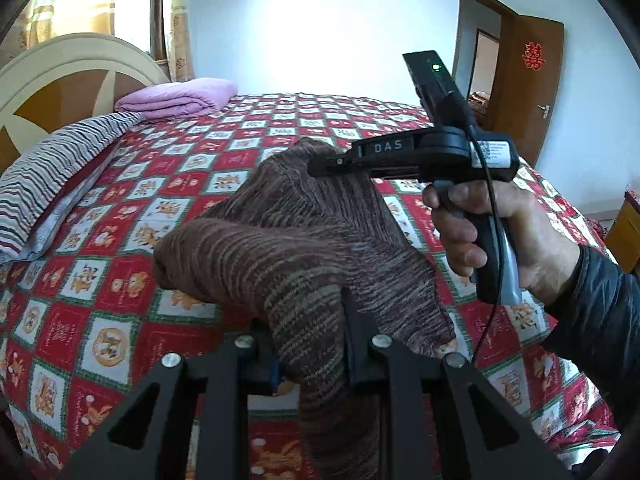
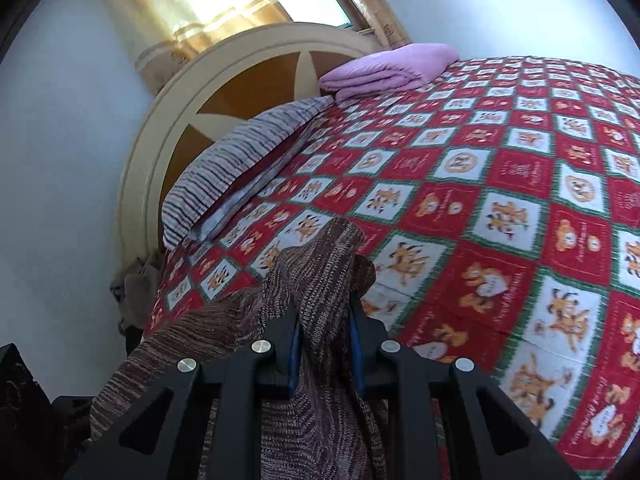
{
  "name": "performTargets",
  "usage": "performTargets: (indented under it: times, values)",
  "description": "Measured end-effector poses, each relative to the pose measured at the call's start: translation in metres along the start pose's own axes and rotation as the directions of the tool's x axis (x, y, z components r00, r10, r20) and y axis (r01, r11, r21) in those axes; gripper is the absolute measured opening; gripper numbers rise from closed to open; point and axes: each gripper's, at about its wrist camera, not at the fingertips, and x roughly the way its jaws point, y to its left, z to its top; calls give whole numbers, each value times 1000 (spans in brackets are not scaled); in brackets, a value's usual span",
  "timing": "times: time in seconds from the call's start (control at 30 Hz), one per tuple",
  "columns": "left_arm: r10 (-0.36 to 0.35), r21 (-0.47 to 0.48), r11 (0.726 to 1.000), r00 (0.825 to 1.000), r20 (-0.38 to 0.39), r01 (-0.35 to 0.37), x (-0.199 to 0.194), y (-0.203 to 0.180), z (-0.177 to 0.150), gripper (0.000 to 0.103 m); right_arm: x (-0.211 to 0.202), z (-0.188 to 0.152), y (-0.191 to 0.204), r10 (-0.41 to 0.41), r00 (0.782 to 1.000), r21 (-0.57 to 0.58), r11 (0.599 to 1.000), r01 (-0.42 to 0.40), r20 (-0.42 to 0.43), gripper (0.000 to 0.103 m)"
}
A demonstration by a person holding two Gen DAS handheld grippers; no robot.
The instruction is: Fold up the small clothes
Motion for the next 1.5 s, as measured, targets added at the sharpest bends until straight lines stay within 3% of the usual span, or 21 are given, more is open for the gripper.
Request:
performTargets:
  times: [0.43,0.7,0.9,1.23,1.3,1.4,1.5]
  values:
    - [85,-103,990,994,-73,-92,20,33,-34,23,86,-1,28,-44,985,-71,997,33,-169,19]
    - [96,-161,980,989,-112,-113,27,42,-55,24,110,-8,30,-68,978,-87,995,52,-195,19]
    - [121,-204,967,981,-154,-151,45,45,-73,24,124,-15,19,-128,968,-80,990,114,-215,19]
    - [122,-252,957,987,-108,-146,44,51,-84,35,133,-22,8,-133,962,-32,991,129,-239,20]
    - [133,-251,955,985,-113,-158,43,51,-84,43,132,-23,6,-128,963,-19,992,127,-238,21]
    - [139,-252,953,983,-123,-167,35,51,-83,44,131,-26,4,-141,962,-11,990,142,-233,29]
    - [174,-252,950,983,-64,-184,15,54,-75,48,130,-27,1,-131,963,3,991,136,-237,34]
